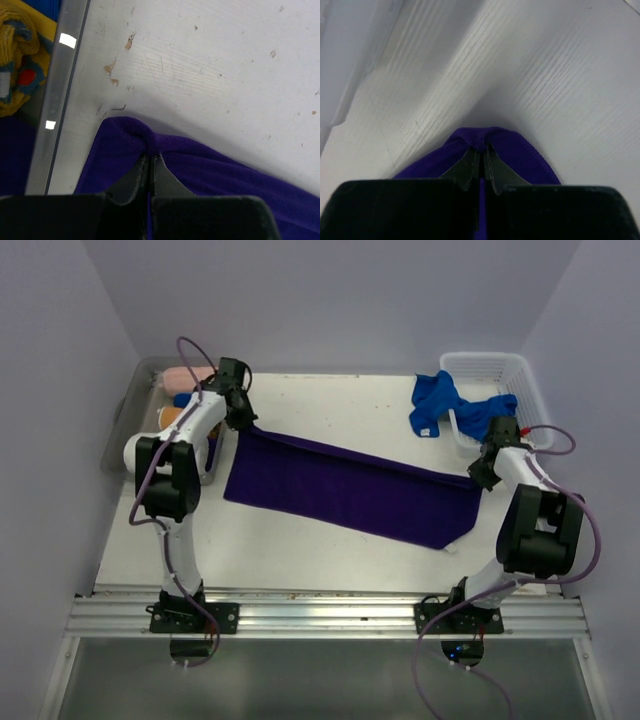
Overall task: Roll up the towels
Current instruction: Fold the towel
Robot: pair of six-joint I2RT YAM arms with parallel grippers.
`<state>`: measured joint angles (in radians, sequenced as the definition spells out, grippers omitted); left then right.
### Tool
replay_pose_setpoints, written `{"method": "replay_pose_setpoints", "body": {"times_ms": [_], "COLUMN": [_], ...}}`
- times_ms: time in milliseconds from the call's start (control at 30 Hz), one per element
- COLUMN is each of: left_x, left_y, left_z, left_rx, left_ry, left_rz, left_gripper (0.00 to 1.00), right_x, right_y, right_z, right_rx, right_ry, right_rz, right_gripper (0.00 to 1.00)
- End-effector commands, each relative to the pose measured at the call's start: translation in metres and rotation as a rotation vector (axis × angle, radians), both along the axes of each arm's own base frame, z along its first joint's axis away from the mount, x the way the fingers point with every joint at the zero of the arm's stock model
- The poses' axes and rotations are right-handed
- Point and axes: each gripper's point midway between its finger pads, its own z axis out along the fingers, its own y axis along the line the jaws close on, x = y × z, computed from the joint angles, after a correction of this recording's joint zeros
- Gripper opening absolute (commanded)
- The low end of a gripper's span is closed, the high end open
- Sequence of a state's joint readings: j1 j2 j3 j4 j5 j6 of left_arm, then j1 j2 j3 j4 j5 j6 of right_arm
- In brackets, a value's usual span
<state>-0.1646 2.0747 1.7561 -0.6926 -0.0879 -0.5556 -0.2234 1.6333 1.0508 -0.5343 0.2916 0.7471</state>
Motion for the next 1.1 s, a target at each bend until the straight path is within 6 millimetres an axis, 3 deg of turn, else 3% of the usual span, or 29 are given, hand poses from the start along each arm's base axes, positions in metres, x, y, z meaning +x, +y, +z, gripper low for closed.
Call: {"method": "replay_pose_setpoints", "body": {"times_ms": [0, 167, 367, 433, 533, 733, 833, 1067], "left_x": [0.023, 0.013, -0.023, -0.037, -0.055, -0.086, -0.100, -0.125], "left_y": [0.003, 0.002, 0.011, 0.012, 0.014, 0.017, 0.020, 0.022], "left_z": [0.009, 0.015, 0.017, 0.014, 0.014, 0.013, 0.014, 0.004], "left_rx": [0.004, 0.002, 0.030, 0.026, 0.022, 0.019, 0.021, 0.019], "left_ry": [-0.066, -0.054, -0.020, 0.008, 0.017, 0.030, 0.032, 0.046], "left_rz": [-0.015, -0.045, -0.057, -0.059, -0.060, -0.065, -0.064, -0.069], "left_gripper": [0.00, 0.00, 0.00, 0.00, 0.00, 0.00, 0.00, 0.00], "right_x": [0.011, -0.005, -0.053, -0.074, -0.098, -0.134, -0.148, -0.153], "right_y": [-0.012, 0.002, 0.024, 0.032, 0.041, 0.056, 0.057, 0.056], "right_z": [0.039, 0.051, 0.048, 0.036, 0.033, 0.032, 0.030, 0.032], "right_rx": [-0.073, -0.034, 0.020, 0.047, 0.070, 0.114, 0.112, 0.109], "right_ry": [-0.117, -0.131, -0.118, -0.072, -0.055, -0.047, -0.025, -0.024], "right_rz": [0.022, 0.070, 0.105, 0.110, 0.115, 0.104, 0.090, 0.050], "right_gripper": [0.00, 0.00, 0.00, 0.00, 0.00, 0.00, 0.00, 0.00]}}
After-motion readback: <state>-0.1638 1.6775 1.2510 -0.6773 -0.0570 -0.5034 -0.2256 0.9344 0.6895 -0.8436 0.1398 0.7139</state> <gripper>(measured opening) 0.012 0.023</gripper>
